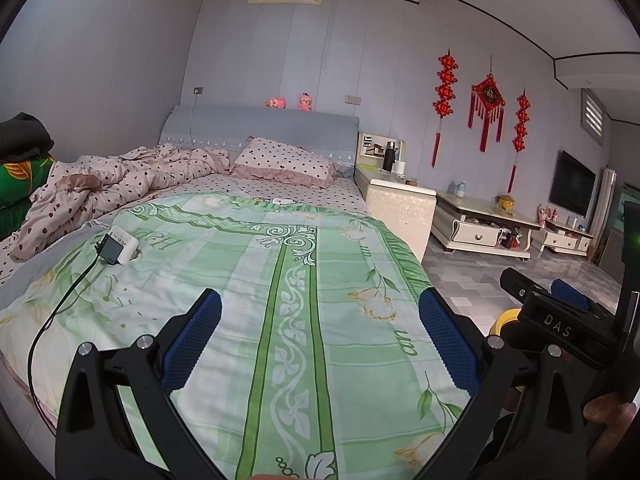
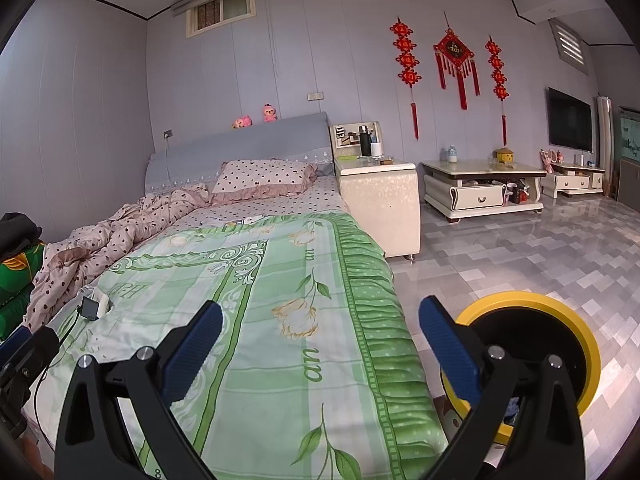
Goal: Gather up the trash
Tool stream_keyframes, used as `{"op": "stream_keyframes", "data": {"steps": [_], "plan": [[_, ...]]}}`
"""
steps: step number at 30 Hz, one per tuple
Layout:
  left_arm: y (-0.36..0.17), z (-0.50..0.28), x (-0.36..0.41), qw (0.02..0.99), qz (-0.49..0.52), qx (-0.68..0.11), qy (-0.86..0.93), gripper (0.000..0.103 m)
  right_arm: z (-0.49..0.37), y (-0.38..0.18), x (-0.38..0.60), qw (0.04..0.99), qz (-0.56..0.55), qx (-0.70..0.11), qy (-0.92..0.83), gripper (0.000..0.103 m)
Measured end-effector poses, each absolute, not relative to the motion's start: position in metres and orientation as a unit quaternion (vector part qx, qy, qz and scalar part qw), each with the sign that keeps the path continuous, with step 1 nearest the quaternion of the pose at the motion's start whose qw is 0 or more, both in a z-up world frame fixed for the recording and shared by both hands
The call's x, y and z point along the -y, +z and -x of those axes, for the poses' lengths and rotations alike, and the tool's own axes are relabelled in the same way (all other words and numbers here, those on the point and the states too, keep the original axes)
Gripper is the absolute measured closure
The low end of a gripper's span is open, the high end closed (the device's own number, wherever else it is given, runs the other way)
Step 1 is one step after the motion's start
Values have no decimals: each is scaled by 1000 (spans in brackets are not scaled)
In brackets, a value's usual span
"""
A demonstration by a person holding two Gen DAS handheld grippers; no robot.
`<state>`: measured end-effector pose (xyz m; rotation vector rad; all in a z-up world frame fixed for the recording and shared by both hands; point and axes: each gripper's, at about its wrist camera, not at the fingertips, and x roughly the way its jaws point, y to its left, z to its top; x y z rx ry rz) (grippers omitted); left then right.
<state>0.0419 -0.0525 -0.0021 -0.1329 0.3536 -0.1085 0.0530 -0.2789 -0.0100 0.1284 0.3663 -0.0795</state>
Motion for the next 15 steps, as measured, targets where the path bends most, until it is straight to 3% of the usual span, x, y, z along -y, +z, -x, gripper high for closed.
{"op": "stream_keyframes", "data": {"steps": [15], "plan": [[-4,-43,54,980,67,-179,-55,8,-53,-12,278,980,-66,-185,-40,8]]}}
